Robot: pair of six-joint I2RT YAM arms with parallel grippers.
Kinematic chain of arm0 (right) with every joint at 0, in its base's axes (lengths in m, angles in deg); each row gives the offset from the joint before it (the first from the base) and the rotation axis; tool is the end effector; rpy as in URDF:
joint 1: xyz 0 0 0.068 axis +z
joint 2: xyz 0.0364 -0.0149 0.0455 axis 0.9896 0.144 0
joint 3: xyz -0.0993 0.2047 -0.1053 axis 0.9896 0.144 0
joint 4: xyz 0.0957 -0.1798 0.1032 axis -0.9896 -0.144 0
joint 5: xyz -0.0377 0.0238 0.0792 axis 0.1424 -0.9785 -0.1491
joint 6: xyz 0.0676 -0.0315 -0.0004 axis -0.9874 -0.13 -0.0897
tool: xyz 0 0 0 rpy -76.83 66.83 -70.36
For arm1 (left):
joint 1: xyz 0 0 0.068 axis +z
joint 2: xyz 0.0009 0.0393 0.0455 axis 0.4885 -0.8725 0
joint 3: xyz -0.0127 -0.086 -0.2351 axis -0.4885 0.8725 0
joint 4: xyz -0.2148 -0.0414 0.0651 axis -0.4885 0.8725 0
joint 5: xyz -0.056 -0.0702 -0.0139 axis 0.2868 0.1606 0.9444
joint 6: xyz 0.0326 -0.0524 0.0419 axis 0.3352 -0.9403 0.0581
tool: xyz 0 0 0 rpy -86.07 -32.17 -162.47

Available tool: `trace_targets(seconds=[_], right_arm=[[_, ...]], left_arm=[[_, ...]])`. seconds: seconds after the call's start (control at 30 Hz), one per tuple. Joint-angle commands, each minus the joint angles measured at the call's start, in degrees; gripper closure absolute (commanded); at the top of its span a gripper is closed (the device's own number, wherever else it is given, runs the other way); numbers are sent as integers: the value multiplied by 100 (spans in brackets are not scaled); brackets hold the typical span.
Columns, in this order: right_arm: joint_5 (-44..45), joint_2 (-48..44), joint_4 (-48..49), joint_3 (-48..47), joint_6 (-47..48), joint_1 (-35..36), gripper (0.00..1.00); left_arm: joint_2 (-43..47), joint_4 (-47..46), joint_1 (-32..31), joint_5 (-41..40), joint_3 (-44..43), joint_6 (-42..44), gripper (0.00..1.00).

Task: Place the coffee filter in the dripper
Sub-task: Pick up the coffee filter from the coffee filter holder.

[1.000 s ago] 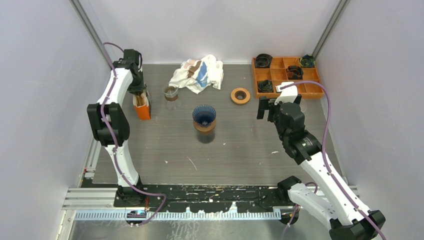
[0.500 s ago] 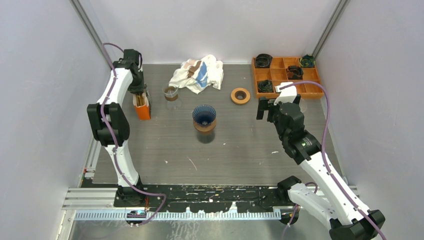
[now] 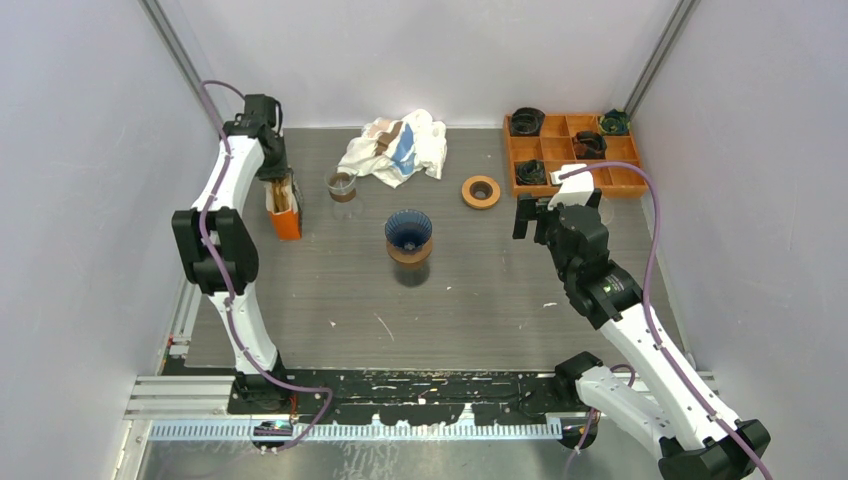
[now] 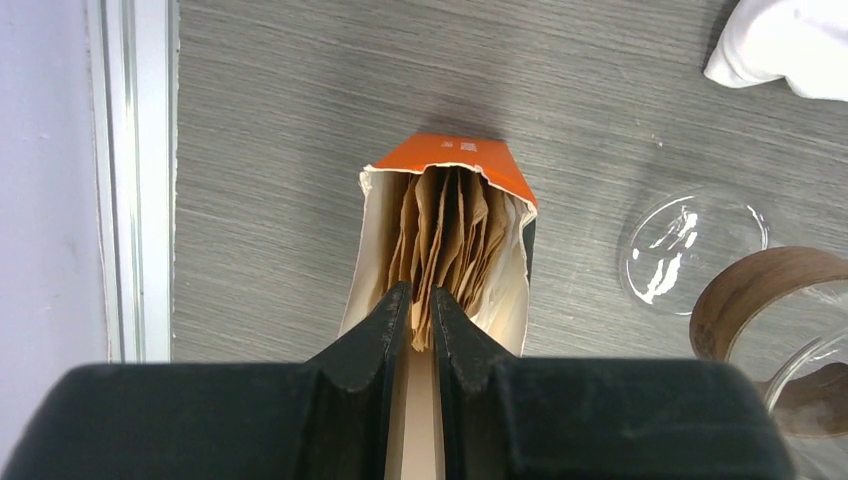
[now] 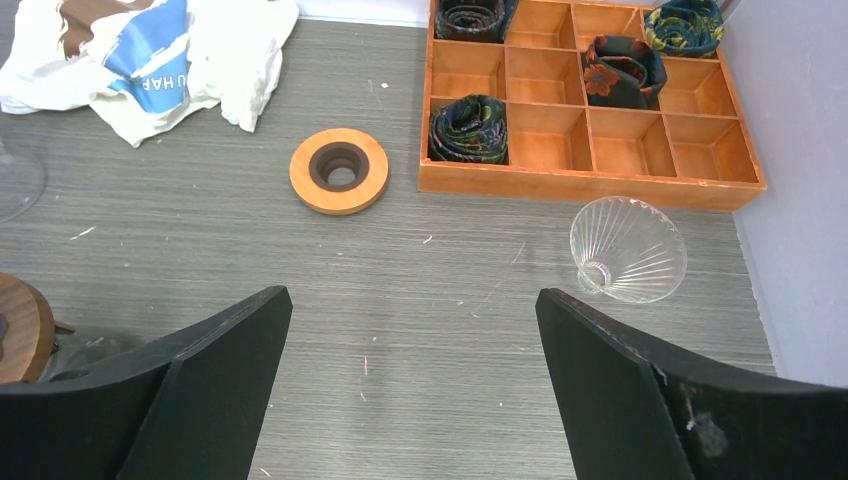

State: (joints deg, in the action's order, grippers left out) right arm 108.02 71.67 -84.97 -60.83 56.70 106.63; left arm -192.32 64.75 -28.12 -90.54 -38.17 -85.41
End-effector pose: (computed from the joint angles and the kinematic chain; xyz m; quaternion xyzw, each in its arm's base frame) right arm 0.1799 0.0563 0.3188 -0.0323 0.7830 -0.0146 0.6210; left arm 0.4086 0.0196 0.2488 -0.1078 0.9515 0.0715 0.2791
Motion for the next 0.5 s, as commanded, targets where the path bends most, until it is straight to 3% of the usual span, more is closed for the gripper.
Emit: trace_targets(seconds=[0.0,0.47], right_arm=[[7,18,351,-40,-28,12,0],[-28,69,351,-41,-57,8,0]], left_arm=[[273,-297,-9,-194,-167,61,86],[112,-554,-65,-561,-221,235,84]])
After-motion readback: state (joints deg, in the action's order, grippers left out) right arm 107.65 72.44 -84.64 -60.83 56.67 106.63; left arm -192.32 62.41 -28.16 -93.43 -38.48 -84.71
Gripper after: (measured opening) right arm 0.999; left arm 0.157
